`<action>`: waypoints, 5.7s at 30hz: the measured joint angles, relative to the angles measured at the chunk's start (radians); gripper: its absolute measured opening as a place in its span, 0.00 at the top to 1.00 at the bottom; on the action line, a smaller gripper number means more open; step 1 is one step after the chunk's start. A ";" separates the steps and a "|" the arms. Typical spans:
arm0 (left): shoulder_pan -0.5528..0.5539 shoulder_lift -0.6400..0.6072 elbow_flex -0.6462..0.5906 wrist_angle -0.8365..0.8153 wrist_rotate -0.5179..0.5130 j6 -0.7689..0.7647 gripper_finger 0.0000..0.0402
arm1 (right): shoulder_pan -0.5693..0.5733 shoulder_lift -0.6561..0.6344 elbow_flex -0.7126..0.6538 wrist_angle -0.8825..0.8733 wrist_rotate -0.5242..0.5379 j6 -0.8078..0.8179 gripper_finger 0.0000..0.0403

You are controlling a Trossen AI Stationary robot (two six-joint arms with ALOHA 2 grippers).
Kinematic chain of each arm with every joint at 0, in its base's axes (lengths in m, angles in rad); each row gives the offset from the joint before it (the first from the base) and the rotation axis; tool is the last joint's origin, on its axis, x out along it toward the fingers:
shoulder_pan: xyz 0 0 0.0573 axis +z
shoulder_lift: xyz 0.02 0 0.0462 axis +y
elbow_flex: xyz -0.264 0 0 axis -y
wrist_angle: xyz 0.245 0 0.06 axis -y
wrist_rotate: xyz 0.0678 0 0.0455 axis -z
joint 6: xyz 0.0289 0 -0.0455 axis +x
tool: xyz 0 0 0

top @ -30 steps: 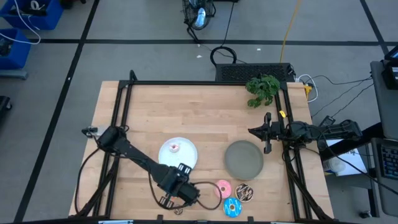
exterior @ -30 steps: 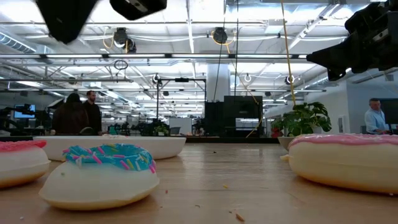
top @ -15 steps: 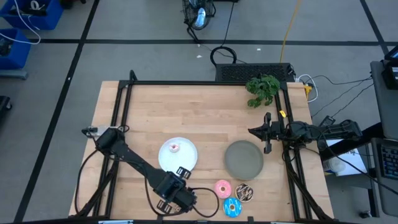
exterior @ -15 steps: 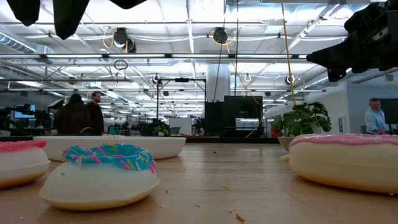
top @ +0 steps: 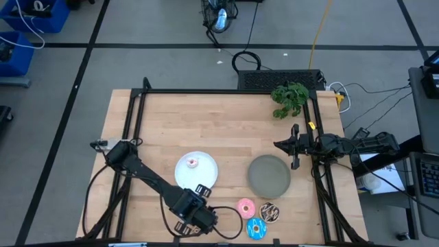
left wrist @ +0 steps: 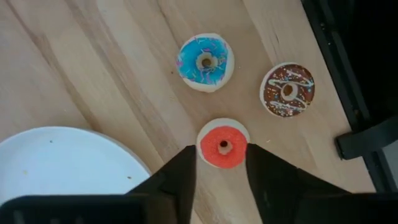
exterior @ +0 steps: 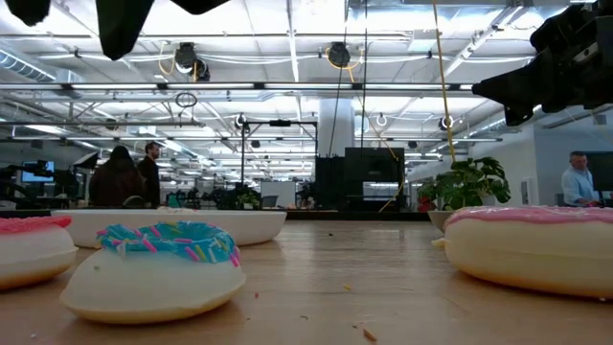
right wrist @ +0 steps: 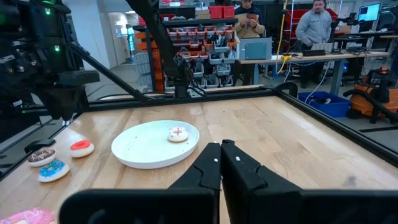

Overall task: Pick & Place donuts
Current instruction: Put the small orange donut on the white plate

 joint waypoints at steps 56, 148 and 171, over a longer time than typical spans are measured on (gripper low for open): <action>-0.046 0.024 -0.304 0.281 -0.041 0.006 0.21 | 0.000 0.000 0.000 0.001 0.000 -0.001 1.00; 0.068 0.023 0.083 -0.168 -0.051 0.080 0.51 | 0.000 0.000 0.000 0.000 0.000 0.000 1.00; 0.427 -0.008 0.082 -0.106 -0.015 0.315 0.51 | 0.000 0.000 0.000 -0.001 0.000 -0.001 1.00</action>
